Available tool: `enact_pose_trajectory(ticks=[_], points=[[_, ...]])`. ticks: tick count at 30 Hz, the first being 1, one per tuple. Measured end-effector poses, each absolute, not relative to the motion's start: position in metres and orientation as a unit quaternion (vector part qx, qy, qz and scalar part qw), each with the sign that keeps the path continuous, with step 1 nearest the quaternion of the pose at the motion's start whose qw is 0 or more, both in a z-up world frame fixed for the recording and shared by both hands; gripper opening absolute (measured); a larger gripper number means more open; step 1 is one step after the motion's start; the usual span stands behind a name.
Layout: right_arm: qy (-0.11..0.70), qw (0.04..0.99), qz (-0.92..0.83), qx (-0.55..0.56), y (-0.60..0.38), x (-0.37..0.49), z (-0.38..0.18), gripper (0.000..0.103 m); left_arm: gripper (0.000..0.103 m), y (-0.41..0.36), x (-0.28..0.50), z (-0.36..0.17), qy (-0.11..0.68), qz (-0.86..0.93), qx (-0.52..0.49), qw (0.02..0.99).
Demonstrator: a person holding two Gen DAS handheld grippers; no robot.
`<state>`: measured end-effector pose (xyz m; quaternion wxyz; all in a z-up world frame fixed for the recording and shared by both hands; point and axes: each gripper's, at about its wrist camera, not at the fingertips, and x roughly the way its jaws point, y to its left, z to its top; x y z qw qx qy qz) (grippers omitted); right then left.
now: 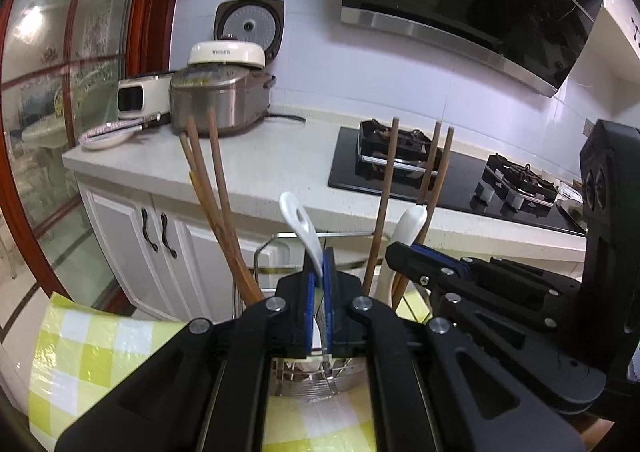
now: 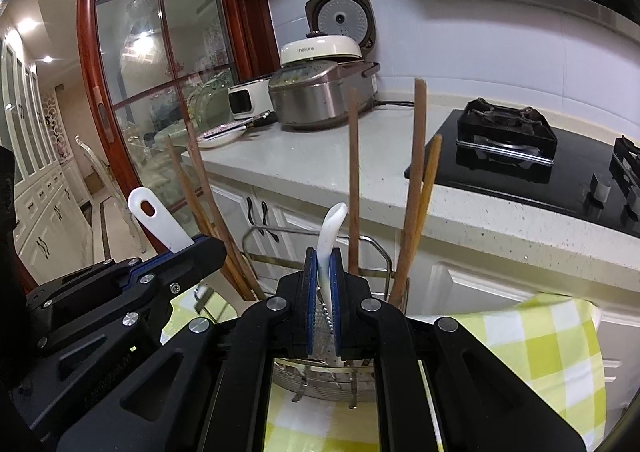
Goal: Organize utensils
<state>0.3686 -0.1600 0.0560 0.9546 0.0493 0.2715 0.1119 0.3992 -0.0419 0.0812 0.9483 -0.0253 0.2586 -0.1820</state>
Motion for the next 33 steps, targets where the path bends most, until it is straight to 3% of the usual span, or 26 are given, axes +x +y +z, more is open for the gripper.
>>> enact_pose_trajectory(ticks=[8, 9, 12, 14, 16, 21, 28, 33], points=[[0.280, 0.953, 0.106, 0.046, -0.164, 0.371, 0.040, 0.009, 0.007, -0.039, 0.406, 0.062, 0.281, -0.189, -0.033, 0.940], [0.280, 0.953, 0.104, 0.046, -0.165, 0.370, 0.039, 0.010, 0.009, -0.038, 0.406, 0.060, 0.283, -0.190, -0.035, 0.940], [0.283, 0.953, 0.096, 0.049, -0.169, 0.369, 0.037, 0.013, 0.029, -0.036, 0.403, 0.059, 0.281, -0.188, -0.038, 0.940], [0.279, 0.955, 0.089, 0.049, -0.172, 0.366, 0.038, 0.032, 0.035, -0.034, 0.400, 0.060, 0.278, -0.188, -0.038, 0.941], [0.270, 0.958, 0.087, 0.048, -0.174, 0.362, 0.040, 0.045, 0.037, -0.034, 0.398, 0.061, 0.277, -0.185, -0.038, 0.942], [0.254, 0.963, 0.076, 0.042, -0.178, 0.348, 0.048, 0.052, 0.046, -0.030, 0.388, 0.063, 0.274, -0.184, -0.043, 0.943], [0.233, 0.971, 0.034, 0.046, -0.198, 0.317, 0.055, 0.070, 0.083, -0.015, 0.344, 0.074, 0.247, -0.167, -0.056, 0.953], [0.229, 0.972, 0.010, 0.055, -0.212, 0.288, 0.055, 0.082, 0.098, -0.011, 0.299, 0.078, 0.226, -0.143, -0.054, 0.962]])
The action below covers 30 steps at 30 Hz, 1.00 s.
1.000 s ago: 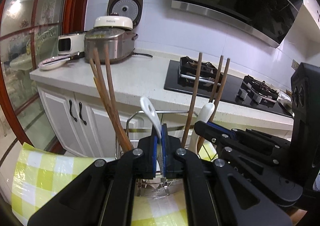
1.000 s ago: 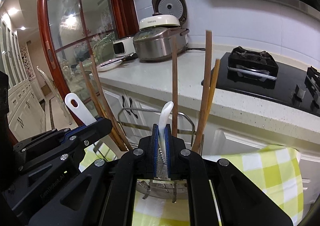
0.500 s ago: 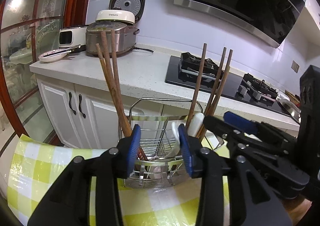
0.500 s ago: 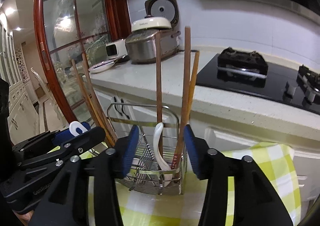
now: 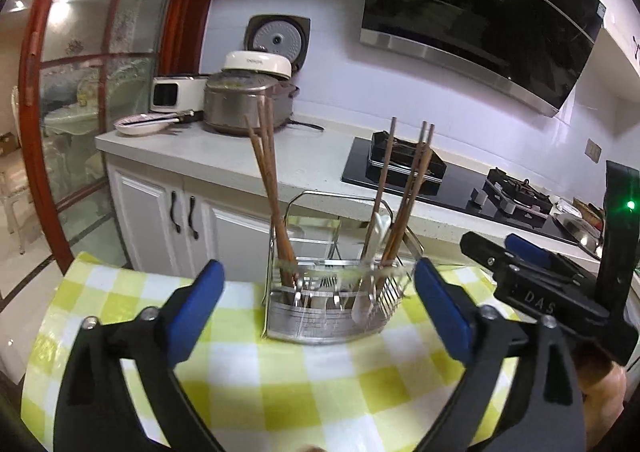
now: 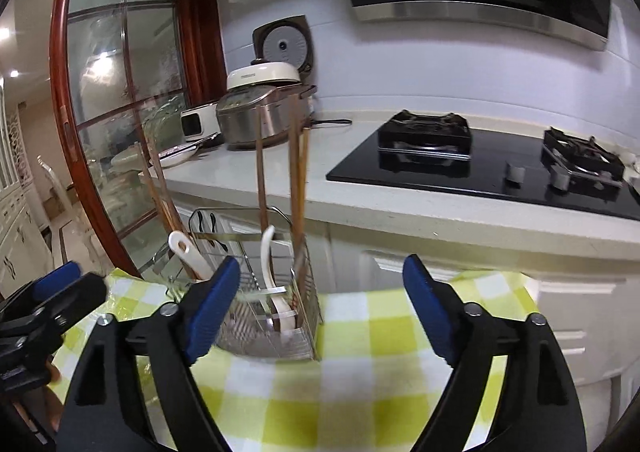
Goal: Organize utensils
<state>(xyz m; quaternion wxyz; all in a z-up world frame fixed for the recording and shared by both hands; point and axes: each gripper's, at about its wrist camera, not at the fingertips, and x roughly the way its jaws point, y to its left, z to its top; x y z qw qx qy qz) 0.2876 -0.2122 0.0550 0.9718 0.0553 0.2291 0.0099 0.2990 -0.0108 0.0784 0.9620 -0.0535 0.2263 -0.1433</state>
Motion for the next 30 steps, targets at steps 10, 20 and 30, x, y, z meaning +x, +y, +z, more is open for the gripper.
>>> enact_pose_trajectory(ticks=[10, 20, 30], points=[[0.229, 0.972, -0.008, 0.048, -0.220, 0.237, 0.049, 0.085, 0.098, -0.019, 0.243, 0.073, 0.209, -0.129, -0.040, 0.969], [0.228, 0.972, -0.012, 0.047, -0.226, 0.229, 0.049, 0.085, 0.098, -0.033, 0.243, 0.073, 0.207, -0.128, -0.018, 0.970], [0.226, 0.973, -0.015, 0.042, -0.226, 0.227, 0.049, 0.085, 0.098, -0.029, 0.243, 0.072, 0.209, -0.117, -0.026, 0.971]])
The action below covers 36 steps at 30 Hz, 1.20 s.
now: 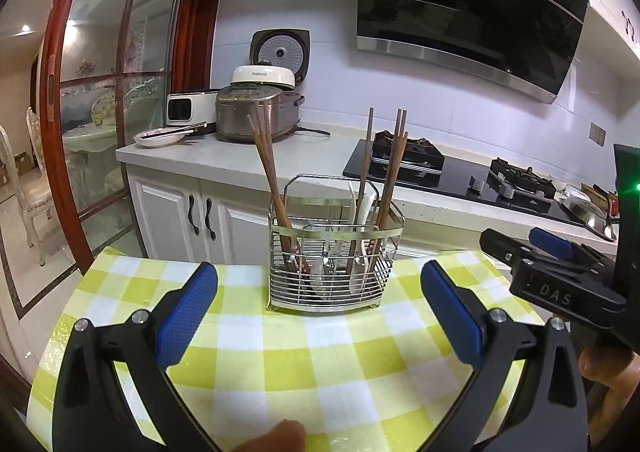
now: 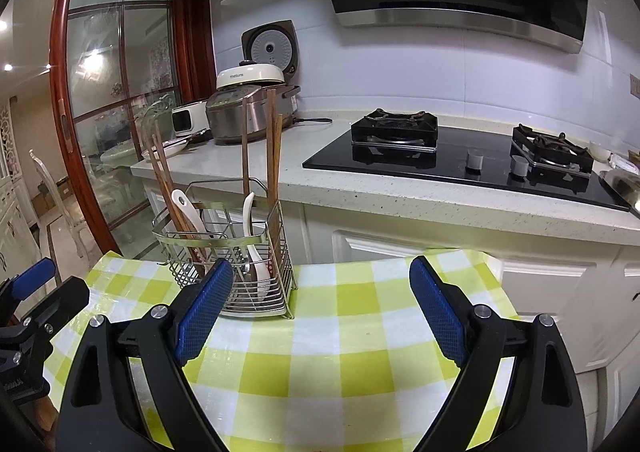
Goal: Organize utensils
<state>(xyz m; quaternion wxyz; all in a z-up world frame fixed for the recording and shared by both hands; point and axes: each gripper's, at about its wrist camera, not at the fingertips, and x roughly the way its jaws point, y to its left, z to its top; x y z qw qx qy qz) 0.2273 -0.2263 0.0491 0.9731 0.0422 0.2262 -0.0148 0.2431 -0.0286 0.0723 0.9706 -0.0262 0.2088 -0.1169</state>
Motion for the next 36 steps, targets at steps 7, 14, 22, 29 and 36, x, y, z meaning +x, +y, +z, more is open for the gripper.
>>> enact_pose_trajectory(ticks=[7, 14, 22, 29, 36], points=[[0.225, 0.973, -0.014, 0.040, -0.2282, 0.2254, 0.0510, 0.085, 0.098, -0.0292, 0.2435, 0.0727, 0.209, -0.115, -0.025, 0.971], [0.226, 0.974, -0.017, 0.027, -0.2272, 0.2235, 0.0524, 0.085, 0.098, -0.0288, 0.2455, 0.0722, 0.211, -0.112, -0.024, 0.971], [0.228, 0.973, -0.016, 0.022, -0.2273, 0.2231, 0.0523, 0.085, 0.098, -0.0285, 0.2451, 0.0715, 0.212, -0.111, -0.024, 0.971], [0.227, 0.973, -0.014, 0.022, -0.2279, 0.2238, 0.0523, 0.085, 0.098, -0.0283, 0.2450, 0.0717, 0.212, -0.112, -0.025, 0.971], [0.227, 0.974, -0.013, 0.023, -0.2271, 0.2235, 0.0533, 0.085, 0.098, -0.0291, 0.2446, 0.0713, 0.211, -0.112, -0.024, 0.971]])
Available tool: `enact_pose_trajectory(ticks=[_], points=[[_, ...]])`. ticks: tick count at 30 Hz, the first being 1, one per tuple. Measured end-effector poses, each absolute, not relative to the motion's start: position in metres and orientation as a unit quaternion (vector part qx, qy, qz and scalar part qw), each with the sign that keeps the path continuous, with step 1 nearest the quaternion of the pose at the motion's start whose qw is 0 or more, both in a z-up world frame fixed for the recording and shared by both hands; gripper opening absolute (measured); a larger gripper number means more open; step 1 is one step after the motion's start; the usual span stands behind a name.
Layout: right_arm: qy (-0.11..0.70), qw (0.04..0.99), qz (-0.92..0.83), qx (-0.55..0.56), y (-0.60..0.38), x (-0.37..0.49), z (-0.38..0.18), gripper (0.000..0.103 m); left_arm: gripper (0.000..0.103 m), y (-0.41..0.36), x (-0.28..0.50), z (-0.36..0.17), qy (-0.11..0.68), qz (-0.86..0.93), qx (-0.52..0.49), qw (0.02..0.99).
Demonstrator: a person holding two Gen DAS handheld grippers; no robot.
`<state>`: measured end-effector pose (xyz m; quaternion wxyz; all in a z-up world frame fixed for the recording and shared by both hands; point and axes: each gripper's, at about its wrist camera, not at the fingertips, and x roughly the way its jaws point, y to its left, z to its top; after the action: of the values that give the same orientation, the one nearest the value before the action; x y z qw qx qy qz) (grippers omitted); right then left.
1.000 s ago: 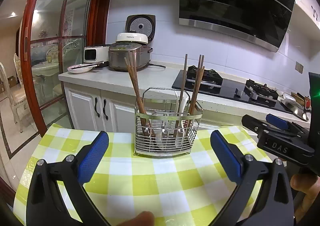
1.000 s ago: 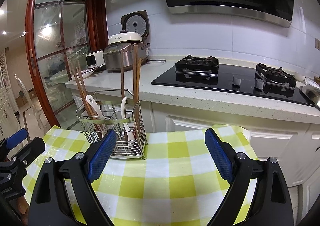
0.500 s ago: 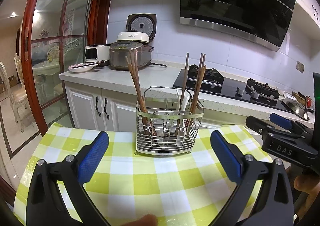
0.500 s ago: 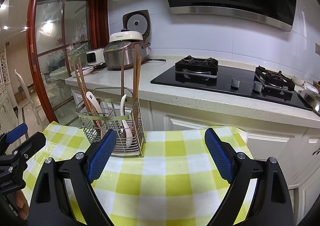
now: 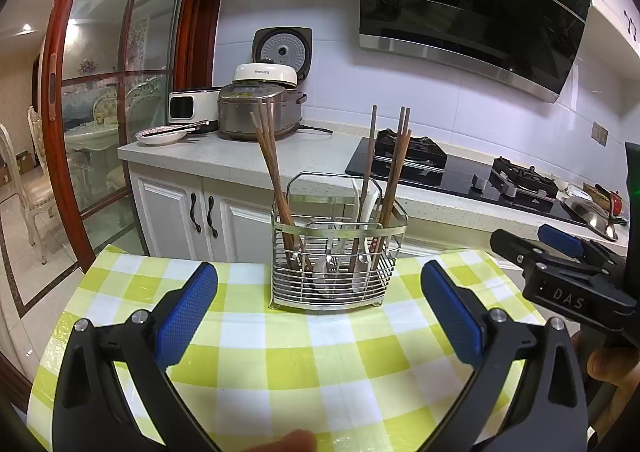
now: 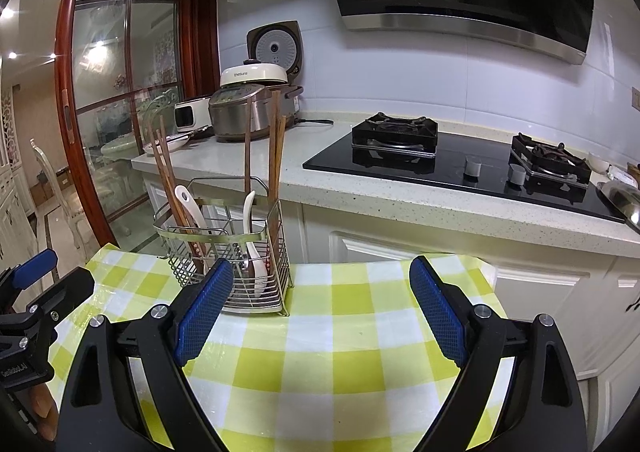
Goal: Organize utensils
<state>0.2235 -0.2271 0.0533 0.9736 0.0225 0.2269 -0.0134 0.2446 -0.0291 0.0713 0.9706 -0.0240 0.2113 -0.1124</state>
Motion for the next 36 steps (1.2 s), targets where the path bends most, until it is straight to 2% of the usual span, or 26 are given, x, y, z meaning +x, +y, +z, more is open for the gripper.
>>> enact_pose_trajectory(ticks=[36], points=[[0.227, 0.974, -0.011, 0.021, -0.2251, 0.2235, 0.0539, 0.085, 0.098, -0.0295, 0.2435, 0.0667, 0.211, -0.103, -0.019, 0.972]])
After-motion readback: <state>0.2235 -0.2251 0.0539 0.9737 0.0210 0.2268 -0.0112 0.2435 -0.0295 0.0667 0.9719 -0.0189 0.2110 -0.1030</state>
